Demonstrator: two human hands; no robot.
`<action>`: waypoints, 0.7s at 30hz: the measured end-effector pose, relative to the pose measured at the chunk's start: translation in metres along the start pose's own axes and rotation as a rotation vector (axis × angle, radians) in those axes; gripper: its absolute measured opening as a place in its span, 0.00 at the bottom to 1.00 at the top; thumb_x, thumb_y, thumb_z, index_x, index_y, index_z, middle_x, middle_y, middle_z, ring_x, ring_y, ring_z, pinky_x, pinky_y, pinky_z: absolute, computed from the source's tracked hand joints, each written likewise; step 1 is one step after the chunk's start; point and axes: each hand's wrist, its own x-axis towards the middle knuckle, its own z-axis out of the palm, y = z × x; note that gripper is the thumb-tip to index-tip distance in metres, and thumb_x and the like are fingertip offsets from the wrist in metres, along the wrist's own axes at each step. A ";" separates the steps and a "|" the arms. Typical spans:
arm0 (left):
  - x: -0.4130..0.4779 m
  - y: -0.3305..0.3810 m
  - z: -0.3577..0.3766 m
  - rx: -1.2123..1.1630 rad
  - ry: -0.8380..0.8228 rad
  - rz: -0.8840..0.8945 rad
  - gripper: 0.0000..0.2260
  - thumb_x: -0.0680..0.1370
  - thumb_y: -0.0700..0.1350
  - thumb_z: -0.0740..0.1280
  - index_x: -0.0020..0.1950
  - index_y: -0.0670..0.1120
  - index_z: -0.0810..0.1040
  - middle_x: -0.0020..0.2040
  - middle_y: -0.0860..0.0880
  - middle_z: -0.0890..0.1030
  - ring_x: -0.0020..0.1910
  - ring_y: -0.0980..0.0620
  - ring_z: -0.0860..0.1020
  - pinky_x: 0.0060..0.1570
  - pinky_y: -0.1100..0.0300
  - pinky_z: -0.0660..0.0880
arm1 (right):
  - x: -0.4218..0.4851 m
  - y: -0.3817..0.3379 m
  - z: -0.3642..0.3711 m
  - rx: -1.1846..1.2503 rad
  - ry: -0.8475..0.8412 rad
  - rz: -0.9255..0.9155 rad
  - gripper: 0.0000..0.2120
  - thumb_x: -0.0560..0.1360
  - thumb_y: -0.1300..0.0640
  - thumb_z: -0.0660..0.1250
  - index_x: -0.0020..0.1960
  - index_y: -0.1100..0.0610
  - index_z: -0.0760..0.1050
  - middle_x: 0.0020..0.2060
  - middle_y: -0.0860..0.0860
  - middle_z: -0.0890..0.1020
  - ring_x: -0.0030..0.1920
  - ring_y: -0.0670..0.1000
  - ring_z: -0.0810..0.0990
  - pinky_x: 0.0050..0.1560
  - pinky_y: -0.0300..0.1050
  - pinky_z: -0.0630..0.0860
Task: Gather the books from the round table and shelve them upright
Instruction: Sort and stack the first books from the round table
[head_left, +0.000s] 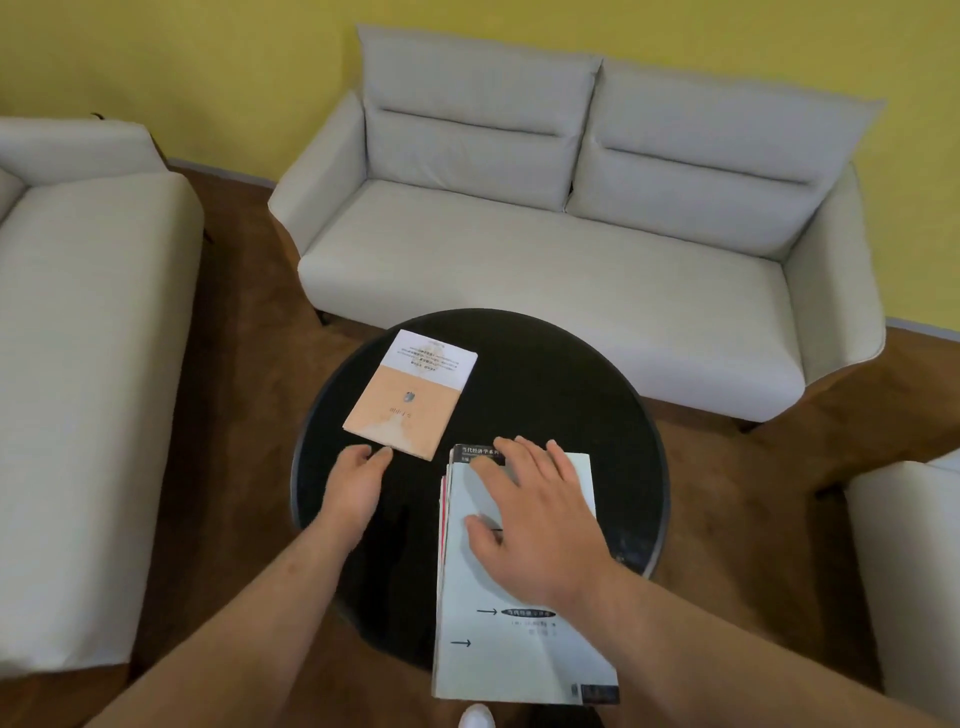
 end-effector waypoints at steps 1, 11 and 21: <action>0.021 0.002 0.000 0.118 0.019 0.026 0.25 0.80 0.51 0.66 0.76 0.46 0.66 0.72 0.43 0.71 0.69 0.42 0.72 0.69 0.43 0.71 | 0.000 0.000 0.000 0.003 0.002 0.004 0.28 0.77 0.38 0.52 0.74 0.46 0.65 0.78 0.50 0.64 0.79 0.52 0.57 0.78 0.53 0.41; 0.111 0.010 0.017 0.780 0.145 -0.026 0.38 0.74 0.62 0.70 0.76 0.45 0.62 0.75 0.41 0.65 0.73 0.38 0.64 0.67 0.42 0.69 | 0.002 0.002 0.009 0.069 -0.015 0.022 0.30 0.77 0.35 0.52 0.77 0.43 0.59 0.80 0.44 0.58 0.80 0.47 0.48 0.75 0.45 0.26; 0.140 0.029 0.018 0.413 -0.012 -0.196 0.34 0.68 0.43 0.79 0.69 0.41 0.68 0.61 0.40 0.77 0.61 0.41 0.76 0.61 0.45 0.76 | 0.004 0.003 0.009 0.069 -0.021 0.043 0.28 0.75 0.36 0.58 0.73 0.44 0.65 0.76 0.46 0.67 0.78 0.50 0.59 0.78 0.52 0.39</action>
